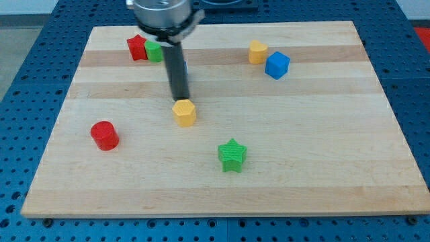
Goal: Move the blue triangle bottom diagonally to the red star
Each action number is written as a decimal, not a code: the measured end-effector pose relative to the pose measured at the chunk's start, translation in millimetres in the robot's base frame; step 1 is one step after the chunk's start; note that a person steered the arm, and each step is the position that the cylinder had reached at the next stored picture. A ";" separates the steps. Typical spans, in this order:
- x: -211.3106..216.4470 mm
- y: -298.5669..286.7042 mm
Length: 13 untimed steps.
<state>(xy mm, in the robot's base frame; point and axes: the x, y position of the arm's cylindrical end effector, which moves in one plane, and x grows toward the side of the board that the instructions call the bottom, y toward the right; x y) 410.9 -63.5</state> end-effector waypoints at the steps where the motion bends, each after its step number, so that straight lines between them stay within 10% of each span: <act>1: -30.1 53.4; 4: -78.6 -76.2; 6: -56.5 11.0; 9: -68.3 -163.8; 11: -6.2 -172.5; 13: -43.2 -221.8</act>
<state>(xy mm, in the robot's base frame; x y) 367.7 -285.3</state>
